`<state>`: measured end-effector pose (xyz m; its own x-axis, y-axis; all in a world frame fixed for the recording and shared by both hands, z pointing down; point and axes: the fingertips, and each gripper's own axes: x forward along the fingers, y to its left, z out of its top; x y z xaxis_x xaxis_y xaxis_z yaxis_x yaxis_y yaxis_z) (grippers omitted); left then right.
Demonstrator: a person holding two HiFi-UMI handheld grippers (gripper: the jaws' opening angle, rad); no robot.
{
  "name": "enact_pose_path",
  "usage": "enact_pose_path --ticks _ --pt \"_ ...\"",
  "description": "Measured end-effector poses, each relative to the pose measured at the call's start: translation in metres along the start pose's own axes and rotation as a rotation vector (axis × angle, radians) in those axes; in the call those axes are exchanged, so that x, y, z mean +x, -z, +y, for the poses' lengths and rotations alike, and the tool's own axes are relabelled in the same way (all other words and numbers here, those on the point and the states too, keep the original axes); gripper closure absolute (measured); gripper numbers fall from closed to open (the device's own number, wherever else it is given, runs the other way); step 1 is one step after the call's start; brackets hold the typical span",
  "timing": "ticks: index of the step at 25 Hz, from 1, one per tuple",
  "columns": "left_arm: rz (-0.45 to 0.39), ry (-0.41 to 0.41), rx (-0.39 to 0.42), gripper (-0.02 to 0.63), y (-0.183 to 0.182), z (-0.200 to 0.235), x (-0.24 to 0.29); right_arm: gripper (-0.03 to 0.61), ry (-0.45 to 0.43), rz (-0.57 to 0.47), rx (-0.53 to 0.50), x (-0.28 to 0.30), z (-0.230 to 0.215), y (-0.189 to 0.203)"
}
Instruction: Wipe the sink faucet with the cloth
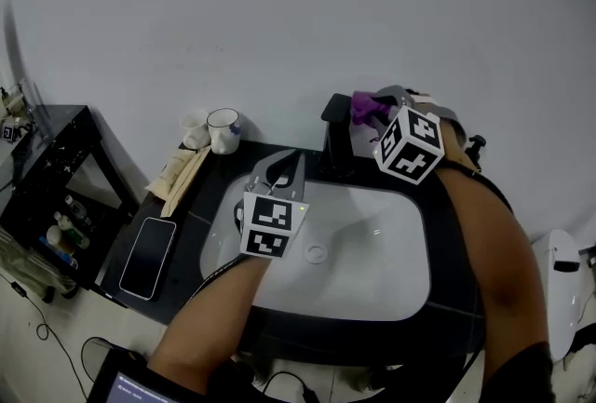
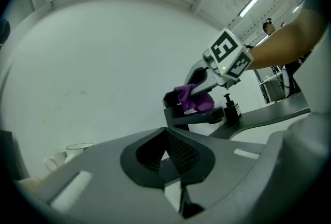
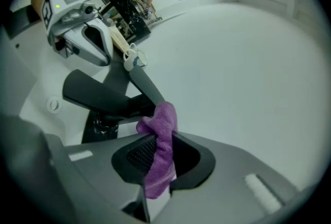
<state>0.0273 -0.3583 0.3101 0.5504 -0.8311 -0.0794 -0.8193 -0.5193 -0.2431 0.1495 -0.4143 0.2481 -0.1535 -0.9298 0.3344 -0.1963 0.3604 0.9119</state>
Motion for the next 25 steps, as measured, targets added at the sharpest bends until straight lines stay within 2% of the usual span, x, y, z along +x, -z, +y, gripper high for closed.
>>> enact_pose_path --ticks 3,7,16,25 --pt "-0.013 0.005 -0.009 0.597 -0.001 0.000 0.001 0.515 -0.002 -0.003 0.051 0.013 -0.002 -0.003" --pt "-0.015 0.001 -0.022 0.597 0.001 0.001 0.003 0.515 -0.033 -0.021 0.062 0.023 0.012 -0.009" --pt "0.000 0.027 -0.009 0.597 0.004 -0.004 0.009 0.515 -0.051 -0.083 0.183 0.033 0.024 -0.006" --pt "0.014 0.034 -0.009 0.597 0.006 -0.006 0.010 0.515 -0.078 -0.083 0.143 0.037 0.041 -0.003"
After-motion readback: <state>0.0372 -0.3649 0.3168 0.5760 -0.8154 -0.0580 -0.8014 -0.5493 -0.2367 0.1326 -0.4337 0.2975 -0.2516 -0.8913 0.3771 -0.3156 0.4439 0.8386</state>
